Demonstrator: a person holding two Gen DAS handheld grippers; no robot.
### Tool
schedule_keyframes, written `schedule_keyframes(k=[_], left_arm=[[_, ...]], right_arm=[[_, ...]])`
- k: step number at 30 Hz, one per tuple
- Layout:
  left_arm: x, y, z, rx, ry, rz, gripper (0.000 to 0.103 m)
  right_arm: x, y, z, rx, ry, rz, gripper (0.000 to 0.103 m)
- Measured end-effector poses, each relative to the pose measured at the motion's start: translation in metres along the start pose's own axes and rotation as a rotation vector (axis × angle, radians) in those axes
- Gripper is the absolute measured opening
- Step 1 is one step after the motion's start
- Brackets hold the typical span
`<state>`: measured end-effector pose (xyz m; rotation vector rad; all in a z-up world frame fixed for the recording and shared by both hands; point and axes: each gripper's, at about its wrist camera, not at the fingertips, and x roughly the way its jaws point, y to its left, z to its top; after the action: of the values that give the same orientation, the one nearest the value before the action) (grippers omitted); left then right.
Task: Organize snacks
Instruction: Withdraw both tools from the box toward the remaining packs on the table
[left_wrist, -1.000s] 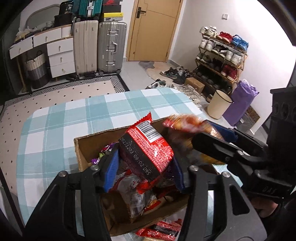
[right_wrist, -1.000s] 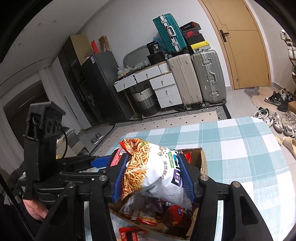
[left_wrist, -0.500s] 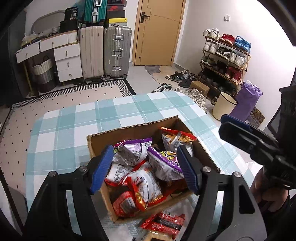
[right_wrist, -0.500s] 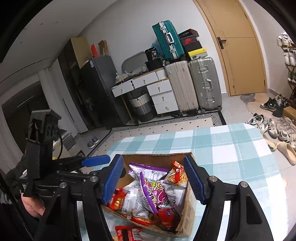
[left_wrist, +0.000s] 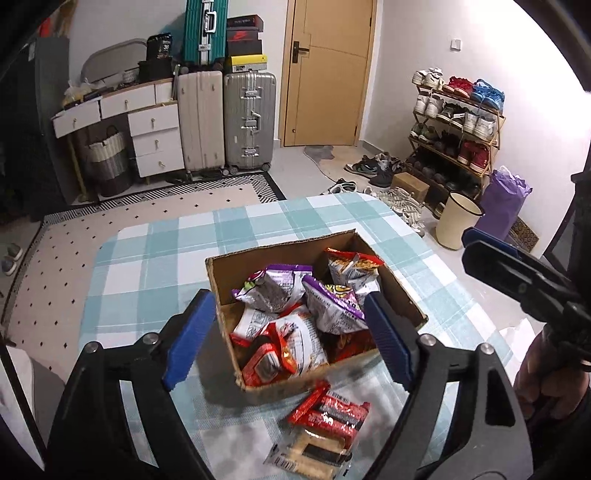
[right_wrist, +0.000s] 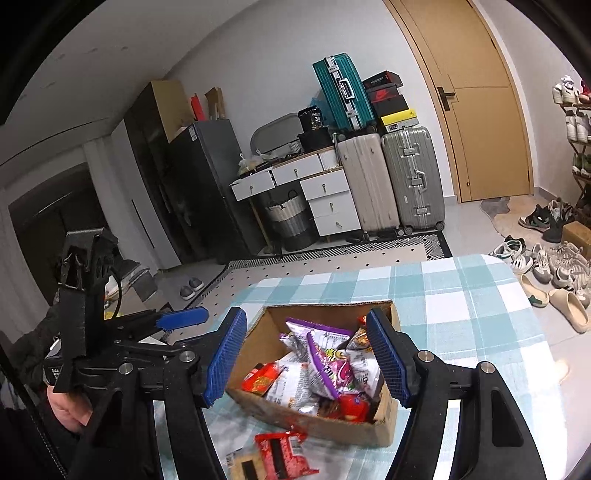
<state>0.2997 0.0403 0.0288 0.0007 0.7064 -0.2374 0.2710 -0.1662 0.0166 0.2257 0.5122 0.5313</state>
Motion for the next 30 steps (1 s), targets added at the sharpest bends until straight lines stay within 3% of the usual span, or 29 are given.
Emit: schedule_keyframes(k=[5,11,20,30], left_arm=[[-0.022,-0.005,-0.014,-0.016,-0.012,0.026,0.083],[-0.039,-0.004,-0.026,-0.046,-0.016,0.047,0.087],[-0.067,-0.005,-0.051,-0.053,-0.045,0.057,0.101],[-0.080,0.009,-0.085,-0.131,-0.046,0.090,0.102]], right_arm=[[-0.015,0.013,-0.006,-0.022,-0.010,0.006,0.069],[-0.031,0.026,-0.017,-0.032,-0.017,0.013,0.077],[-0.051,0.045,-0.036,-0.052,-0.028,0.042,0.088],[-0.057,0.061,-0.061,-0.074,0.006,0.046,0.092]])
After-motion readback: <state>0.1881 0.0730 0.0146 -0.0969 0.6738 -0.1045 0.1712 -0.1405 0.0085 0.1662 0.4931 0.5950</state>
